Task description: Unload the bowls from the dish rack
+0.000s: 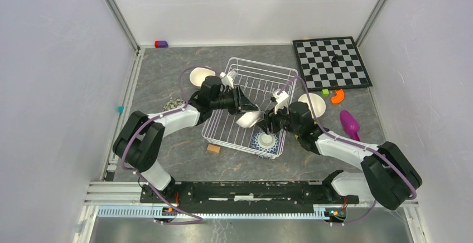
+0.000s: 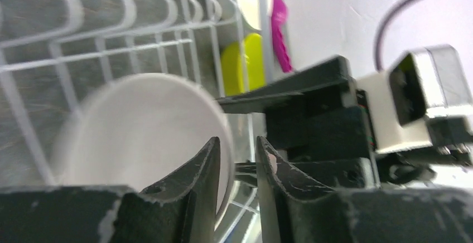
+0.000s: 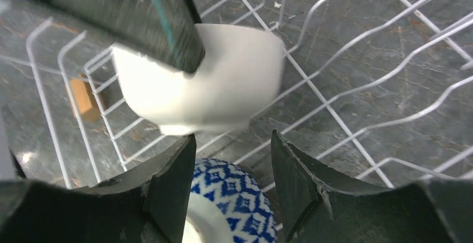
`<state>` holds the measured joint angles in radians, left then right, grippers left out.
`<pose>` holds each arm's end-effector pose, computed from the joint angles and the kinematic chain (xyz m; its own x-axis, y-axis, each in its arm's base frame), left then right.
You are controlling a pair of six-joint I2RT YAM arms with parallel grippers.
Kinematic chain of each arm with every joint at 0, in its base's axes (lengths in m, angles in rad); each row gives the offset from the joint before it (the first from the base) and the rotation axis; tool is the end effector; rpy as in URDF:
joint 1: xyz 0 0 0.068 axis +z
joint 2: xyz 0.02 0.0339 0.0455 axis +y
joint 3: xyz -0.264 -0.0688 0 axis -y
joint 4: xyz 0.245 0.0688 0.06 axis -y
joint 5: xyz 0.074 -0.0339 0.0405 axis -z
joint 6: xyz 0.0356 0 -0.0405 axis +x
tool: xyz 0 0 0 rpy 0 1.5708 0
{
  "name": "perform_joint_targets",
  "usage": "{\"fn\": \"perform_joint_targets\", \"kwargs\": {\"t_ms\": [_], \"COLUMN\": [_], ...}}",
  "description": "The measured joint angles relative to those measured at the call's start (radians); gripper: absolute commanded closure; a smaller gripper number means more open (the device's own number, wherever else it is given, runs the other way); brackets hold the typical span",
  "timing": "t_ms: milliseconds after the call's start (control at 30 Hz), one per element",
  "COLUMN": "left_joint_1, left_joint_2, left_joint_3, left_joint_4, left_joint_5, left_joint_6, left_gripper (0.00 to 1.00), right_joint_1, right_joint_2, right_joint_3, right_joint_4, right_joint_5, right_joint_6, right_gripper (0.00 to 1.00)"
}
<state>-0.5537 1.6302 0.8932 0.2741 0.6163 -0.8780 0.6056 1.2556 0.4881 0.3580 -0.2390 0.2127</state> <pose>0.2866 -0.2013 0.2108 -0.9113 -0.1748 -0.3729 0.2628 0.4503 -0.8533 0.2055 0.1525 0.1943 -0.4744 -0.0790 -0.8767 -0.6460 0.7078 0.2858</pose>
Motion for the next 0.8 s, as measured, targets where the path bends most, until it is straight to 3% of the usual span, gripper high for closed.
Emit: {"fn": "perform_joint_targets", "kwargs": {"t_ms": [133,333,633,800], "left_joint_1": [-0.033,-0.031,-0.033,-0.043], "left_joint_2": [-0.002,-0.015,-0.096,-0.211], "left_joint_3": [-0.006,-0.018,-0.018,0.013], "left_joint_4": [0.065,0.041,-0.129,-0.346], "left_joint_5": [0.065,0.069,0.003,-0.09], "left_joint_6": [-0.037,-0.037,0.066,0.163], "left_gripper": [0.98,0.98,0.98,0.98], "right_joint_1": [0.001,0.003,0.004,0.003], "right_joint_2": [0.021,0.018,0.014,-0.025], "right_joint_3": [-0.023,-0.042,-0.042,-0.047], "right_joint_4": [0.057,0.068,0.061,0.054], "right_joint_5": [-0.027,-0.06,-0.076,-0.041], "right_joint_6": [0.014,0.033,0.034,0.028], "right_gripper": [0.41,0.41,0.41,0.4]}}
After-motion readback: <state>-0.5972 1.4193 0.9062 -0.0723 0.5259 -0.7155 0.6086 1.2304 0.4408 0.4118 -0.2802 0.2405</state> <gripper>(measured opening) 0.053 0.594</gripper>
